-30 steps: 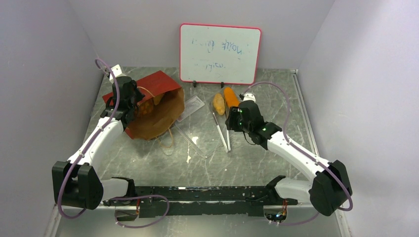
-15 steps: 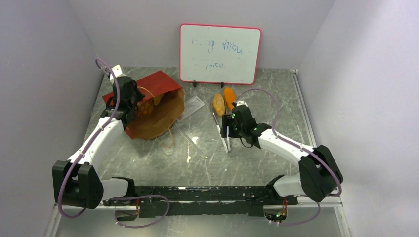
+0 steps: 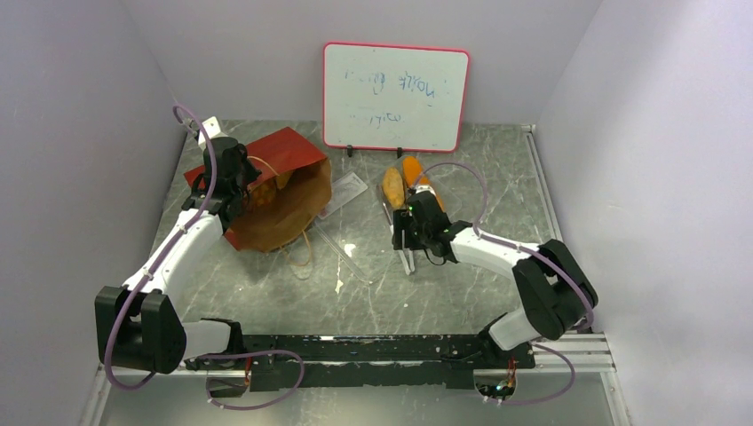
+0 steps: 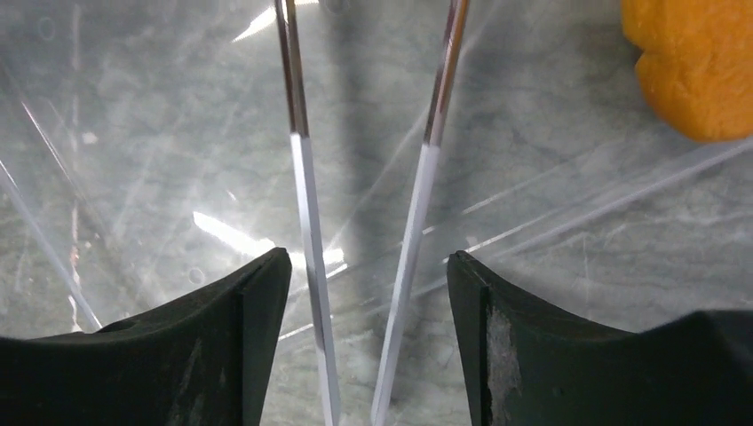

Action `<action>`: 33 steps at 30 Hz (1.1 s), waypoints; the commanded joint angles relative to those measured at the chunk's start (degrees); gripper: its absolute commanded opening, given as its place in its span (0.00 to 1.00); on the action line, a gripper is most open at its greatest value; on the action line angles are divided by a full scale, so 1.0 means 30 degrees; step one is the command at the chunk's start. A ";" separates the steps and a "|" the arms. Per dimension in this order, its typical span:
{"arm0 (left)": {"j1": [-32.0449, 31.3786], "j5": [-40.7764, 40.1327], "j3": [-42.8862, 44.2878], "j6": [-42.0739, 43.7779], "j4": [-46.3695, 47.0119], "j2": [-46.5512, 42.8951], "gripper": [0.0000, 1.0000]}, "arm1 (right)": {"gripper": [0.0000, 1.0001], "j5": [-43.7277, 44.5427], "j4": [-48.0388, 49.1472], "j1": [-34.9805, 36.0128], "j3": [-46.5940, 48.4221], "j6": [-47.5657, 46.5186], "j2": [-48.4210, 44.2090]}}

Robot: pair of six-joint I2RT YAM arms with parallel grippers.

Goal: Take the fake bread out of the paper bag
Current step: Pick up the clamp from the container.

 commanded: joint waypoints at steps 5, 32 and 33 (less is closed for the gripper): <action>-0.0144 0.0044 -0.0084 0.0335 0.0577 0.0008 0.07 | 0.55 0.0203 0.1717 0.0256 -0.0391 0.0010 0.1773; -0.0144 -0.0374 0.0119 0.0651 0.0193 -0.0764 0.07 | 0.46 0.0224 -0.2237 0.0677 0.0477 0.1374 -0.2236; -0.0144 -0.0374 0.0121 0.0661 0.0171 -0.0763 0.07 | 0.46 0.0243 -0.2332 0.0732 0.0461 0.1459 -0.2374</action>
